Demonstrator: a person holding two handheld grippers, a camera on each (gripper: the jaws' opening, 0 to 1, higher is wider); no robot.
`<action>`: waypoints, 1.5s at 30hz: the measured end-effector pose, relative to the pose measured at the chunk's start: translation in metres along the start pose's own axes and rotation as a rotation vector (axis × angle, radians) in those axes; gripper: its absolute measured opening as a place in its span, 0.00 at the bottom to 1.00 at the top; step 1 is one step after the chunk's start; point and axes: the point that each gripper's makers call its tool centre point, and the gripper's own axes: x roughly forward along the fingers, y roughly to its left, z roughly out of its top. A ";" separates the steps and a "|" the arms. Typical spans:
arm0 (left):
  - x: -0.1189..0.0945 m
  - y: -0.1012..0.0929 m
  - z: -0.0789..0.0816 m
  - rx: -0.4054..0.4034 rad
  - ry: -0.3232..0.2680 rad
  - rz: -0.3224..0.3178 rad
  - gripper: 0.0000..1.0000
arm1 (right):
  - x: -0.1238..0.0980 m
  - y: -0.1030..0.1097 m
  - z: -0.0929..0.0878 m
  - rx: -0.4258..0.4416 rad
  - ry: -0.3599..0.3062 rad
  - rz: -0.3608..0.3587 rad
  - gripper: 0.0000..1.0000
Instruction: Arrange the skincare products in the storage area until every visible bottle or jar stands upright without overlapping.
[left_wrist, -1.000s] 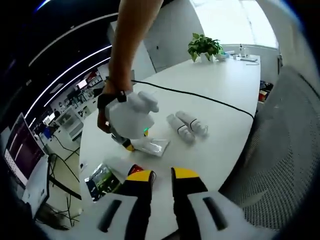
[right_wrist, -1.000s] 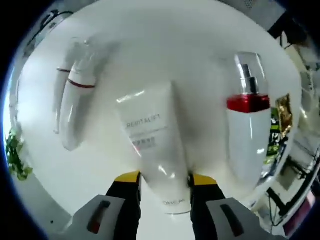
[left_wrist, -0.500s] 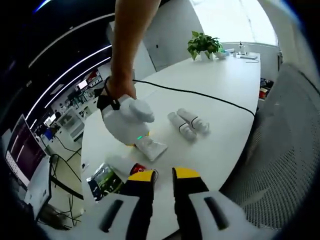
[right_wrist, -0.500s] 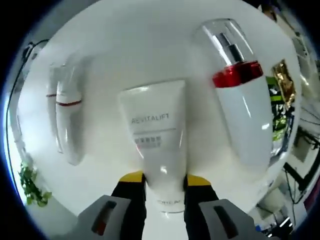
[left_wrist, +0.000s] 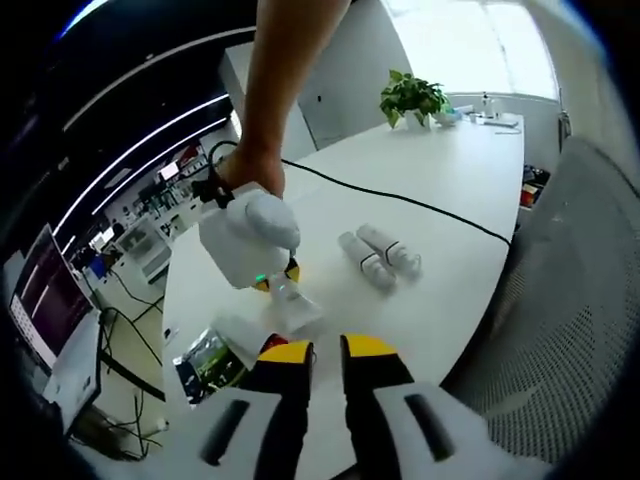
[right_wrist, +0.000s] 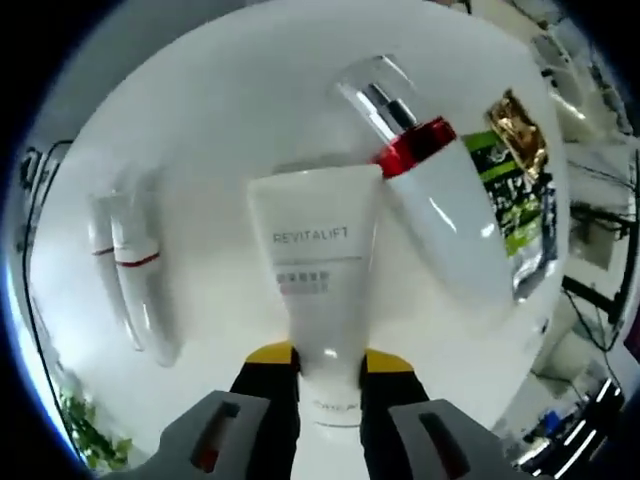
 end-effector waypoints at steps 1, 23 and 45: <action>0.000 0.000 0.000 0.000 0.002 -0.002 0.13 | -0.003 -0.001 -0.002 0.028 -0.004 -0.003 0.15; -0.001 -0.001 0.004 -0.023 -0.022 -0.005 0.18 | -0.078 0.038 -0.019 0.769 -0.207 -0.252 0.14; -0.022 0.004 0.052 -0.271 -0.271 -0.053 0.25 | -0.169 0.061 0.053 1.518 -0.742 -0.510 0.15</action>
